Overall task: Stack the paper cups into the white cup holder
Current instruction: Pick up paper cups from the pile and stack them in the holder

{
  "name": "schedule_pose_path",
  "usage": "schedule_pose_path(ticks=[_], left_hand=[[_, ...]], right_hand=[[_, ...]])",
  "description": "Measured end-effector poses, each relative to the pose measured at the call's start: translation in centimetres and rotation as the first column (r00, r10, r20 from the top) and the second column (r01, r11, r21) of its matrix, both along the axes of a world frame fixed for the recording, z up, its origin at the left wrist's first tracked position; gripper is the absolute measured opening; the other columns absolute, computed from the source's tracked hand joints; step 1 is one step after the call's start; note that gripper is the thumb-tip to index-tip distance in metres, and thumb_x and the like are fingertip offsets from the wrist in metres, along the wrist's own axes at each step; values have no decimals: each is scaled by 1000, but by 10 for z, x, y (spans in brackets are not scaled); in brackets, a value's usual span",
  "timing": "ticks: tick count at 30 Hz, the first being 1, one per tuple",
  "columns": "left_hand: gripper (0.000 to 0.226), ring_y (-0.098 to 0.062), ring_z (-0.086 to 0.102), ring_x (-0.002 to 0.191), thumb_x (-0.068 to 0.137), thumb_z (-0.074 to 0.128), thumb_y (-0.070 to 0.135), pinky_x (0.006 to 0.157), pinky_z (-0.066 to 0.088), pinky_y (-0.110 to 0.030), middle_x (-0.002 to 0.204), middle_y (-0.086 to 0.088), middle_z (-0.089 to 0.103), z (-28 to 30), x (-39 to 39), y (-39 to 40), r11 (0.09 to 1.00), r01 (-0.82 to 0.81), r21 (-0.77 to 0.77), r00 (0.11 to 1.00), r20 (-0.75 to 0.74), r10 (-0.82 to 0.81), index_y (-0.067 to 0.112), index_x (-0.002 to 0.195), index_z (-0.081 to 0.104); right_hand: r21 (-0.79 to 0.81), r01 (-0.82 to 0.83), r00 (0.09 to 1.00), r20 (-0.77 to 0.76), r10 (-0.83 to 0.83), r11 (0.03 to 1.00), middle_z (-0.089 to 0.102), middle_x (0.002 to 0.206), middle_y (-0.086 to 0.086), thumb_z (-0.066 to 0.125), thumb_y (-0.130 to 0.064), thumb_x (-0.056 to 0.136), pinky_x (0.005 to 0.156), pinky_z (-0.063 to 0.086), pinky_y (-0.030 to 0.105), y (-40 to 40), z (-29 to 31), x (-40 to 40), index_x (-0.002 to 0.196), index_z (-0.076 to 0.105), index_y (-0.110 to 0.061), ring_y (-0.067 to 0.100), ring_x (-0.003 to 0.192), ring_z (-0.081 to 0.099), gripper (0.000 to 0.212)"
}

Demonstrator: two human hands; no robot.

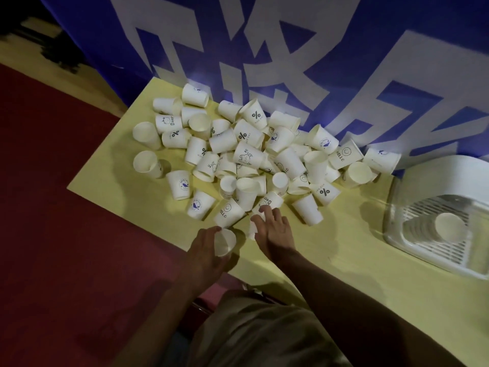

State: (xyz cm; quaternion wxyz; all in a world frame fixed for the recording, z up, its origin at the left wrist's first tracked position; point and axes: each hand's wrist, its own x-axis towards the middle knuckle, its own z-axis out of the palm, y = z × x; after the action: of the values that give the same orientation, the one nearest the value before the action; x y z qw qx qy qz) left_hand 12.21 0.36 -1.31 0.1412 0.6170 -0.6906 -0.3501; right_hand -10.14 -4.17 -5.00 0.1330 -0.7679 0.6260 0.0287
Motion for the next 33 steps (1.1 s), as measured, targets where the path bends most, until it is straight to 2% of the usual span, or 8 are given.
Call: schedule_pose_path(ticks=[7,10,14,16,19,24,30,33], left_hand=[[79,-15,51,107,80,63,59,83,46,-29,126,3,45,0,-25,-7,998,38,42,999,-32,-37,17,144,42],[73,-19,52,120,85,74,40,94,47,-29,139,0,43,-1,-49,-18,991,66,119,998,-28,-63,29,147,37],[67,-22,54,108,86,77,44,89,53,-33,126,-1,47,-2,-88,-21,942,325,-85,945,-6,-326,18,140,45],[67,-20,51,113,87,74,41,92,46,-28,128,2,43,0,-108,-23,935,349,-66,937,-5,-350,22,143,42],[73,-16,45,122,88,69,40,98,40,-26,133,6,35,-2,-132,-26,926,374,51,927,18,-375,30,149,31],[74,-17,45,128,87,71,37,103,42,-28,139,4,33,2,-167,-24,882,469,47,882,32,-470,31,149,31],[72,-13,44,125,88,70,36,99,50,-32,133,8,34,22,-224,-28,839,544,4,839,-12,-544,32,149,31],[69,-9,43,125,91,68,38,99,47,-26,135,9,34,36,-259,-30,810,586,-30,809,-37,-587,34,149,30]], right_hand=[[-59,100,980,176,-89,993,60,116,6,61,-25,93,67,55,39,9,15,-49,105,68,-16,29,97,57,16],[-9,188,958,222,-181,982,61,107,2,55,-31,98,57,48,37,26,21,-86,108,61,-18,30,85,62,17],[75,307,910,270,-316,949,67,99,-2,48,-32,100,59,48,37,56,33,-137,109,54,-24,30,78,65,13],[111,357,873,312,-374,927,70,97,0,50,-25,97,62,49,38,70,38,-160,109,57,-22,30,79,65,14],[153,398,816,391,-425,905,68,102,1,50,-16,89,69,50,36,86,46,-189,113,61,-21,29,86,64,26],[198,441,740,471,-480,875,59,123,-1,49,-5,76,80,55,36,101,64,-220,133,58,-30,23,98,63,63],[296,482,526,655,-542,825,54,121,-5,39,4,84,51,56,27,108,90,-249,136,53,-42,18,60,70,71],[267,473,533,672,-514,840,57,122,1,42,0,90,55,56,23,107,96,-261,134,54,-38,13,67,70,59]])
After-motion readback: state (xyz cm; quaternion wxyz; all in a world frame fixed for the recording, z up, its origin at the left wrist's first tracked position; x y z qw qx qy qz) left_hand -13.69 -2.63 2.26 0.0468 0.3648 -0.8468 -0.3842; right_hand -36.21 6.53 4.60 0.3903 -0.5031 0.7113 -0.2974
